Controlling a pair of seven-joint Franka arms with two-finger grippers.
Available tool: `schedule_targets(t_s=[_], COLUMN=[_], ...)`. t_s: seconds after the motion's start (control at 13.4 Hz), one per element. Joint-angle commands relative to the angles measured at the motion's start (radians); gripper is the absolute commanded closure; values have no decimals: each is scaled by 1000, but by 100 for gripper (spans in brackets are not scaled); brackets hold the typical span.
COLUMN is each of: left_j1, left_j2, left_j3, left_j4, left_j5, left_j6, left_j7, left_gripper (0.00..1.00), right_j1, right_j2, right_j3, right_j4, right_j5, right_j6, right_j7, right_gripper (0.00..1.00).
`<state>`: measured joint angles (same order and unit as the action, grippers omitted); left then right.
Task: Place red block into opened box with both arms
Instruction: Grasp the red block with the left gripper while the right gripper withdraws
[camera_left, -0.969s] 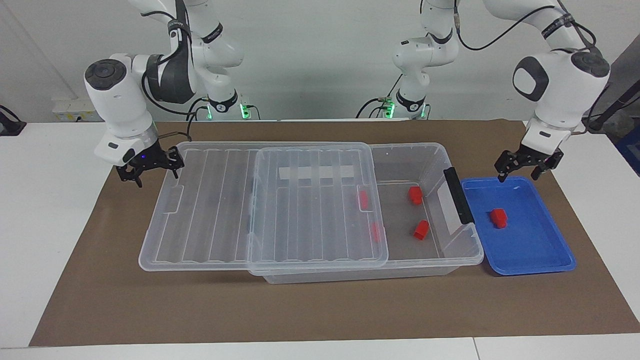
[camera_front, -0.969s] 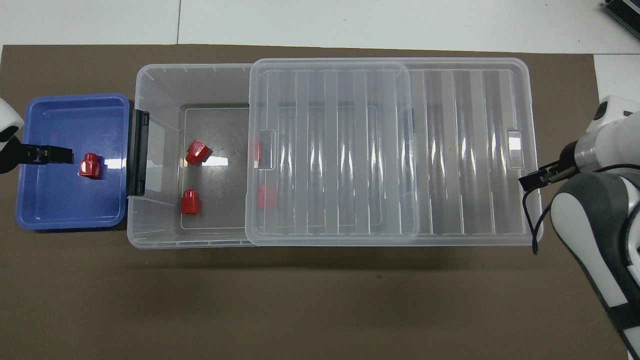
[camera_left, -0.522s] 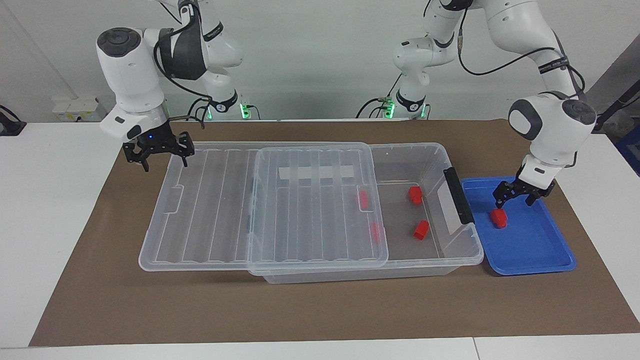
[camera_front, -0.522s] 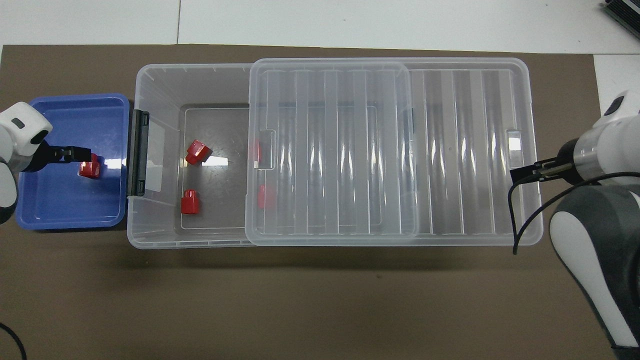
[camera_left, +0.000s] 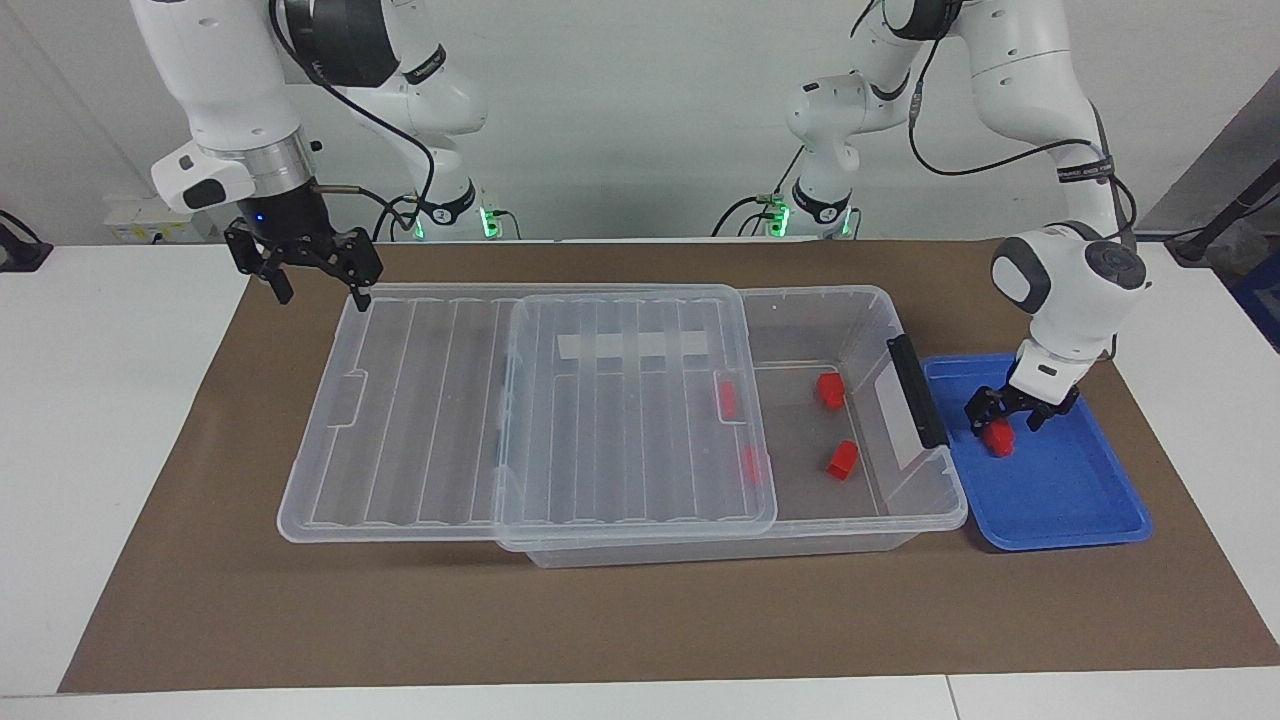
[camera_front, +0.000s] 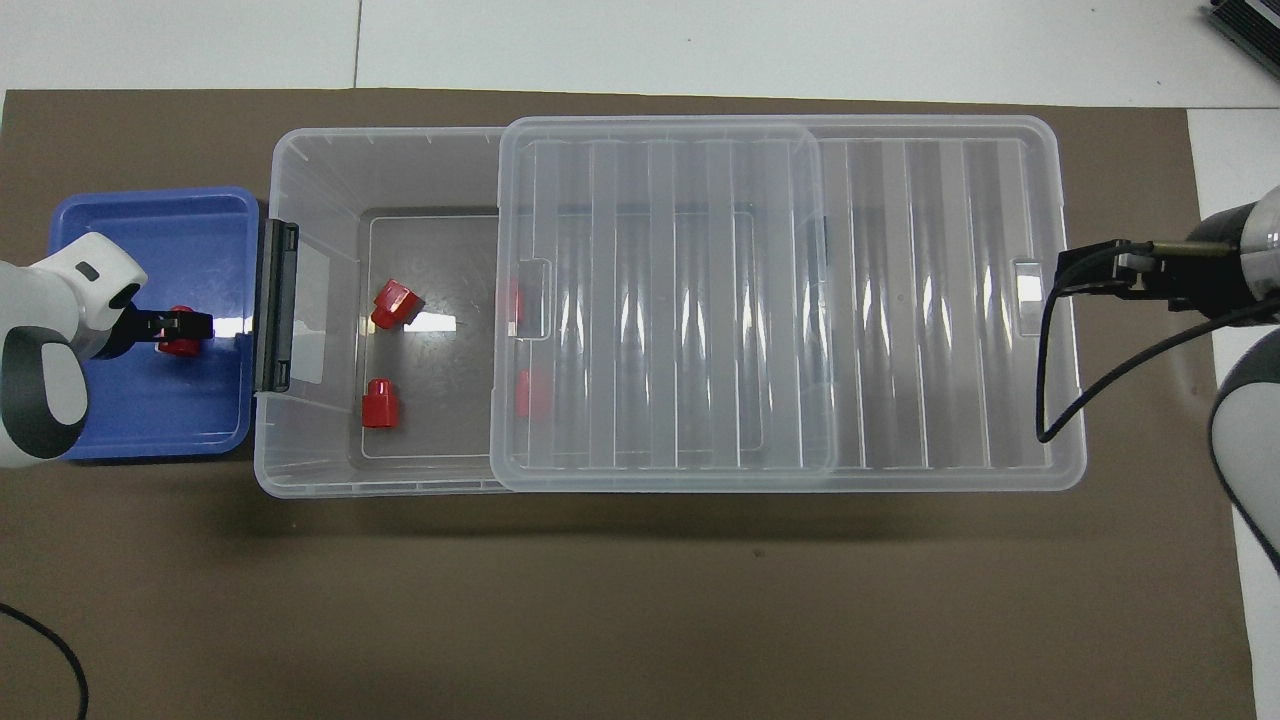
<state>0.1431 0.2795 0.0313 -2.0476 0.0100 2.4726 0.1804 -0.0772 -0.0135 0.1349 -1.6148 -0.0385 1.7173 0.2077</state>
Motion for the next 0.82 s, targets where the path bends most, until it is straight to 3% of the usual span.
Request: schedule_targets(t_s=[0.0,0.15,0.22,0.3,0.52,0.6,0.75], left_j1=[15,13,13,13,12,12,12], left_j2=[-11,-11,-11,-11,-11,-11,-11], left_j3=[-7,-8,-7,-8,-7,-7,-7], left_j4=[-48,-54,-54,-54,-45,-40,-40], left_j5=[-18,-18,-18,-18,-18,-18,-16], left_j6=[64,75,75,74,62,54,51], left_j7=[27,27,27,27,28,28,33], left_gripper=[1,6,16,32,91,100,100], right_j1=[10,34,34,28,-6,-9,-7], right_j2=[69,53,46,43,43,41,43], right_j3=[5,3,3,3,-1,-5,-5], right_j4=[143,118,107,98,93,92,93], right_j5=[8,2,0,2,19,19,17], right_j6=[-123,-130,-136,-136,-136,-137,-130], right_j7=[24,25,24,16,12,10,13], right_gripper=[0,0,0,0,0,0,0])
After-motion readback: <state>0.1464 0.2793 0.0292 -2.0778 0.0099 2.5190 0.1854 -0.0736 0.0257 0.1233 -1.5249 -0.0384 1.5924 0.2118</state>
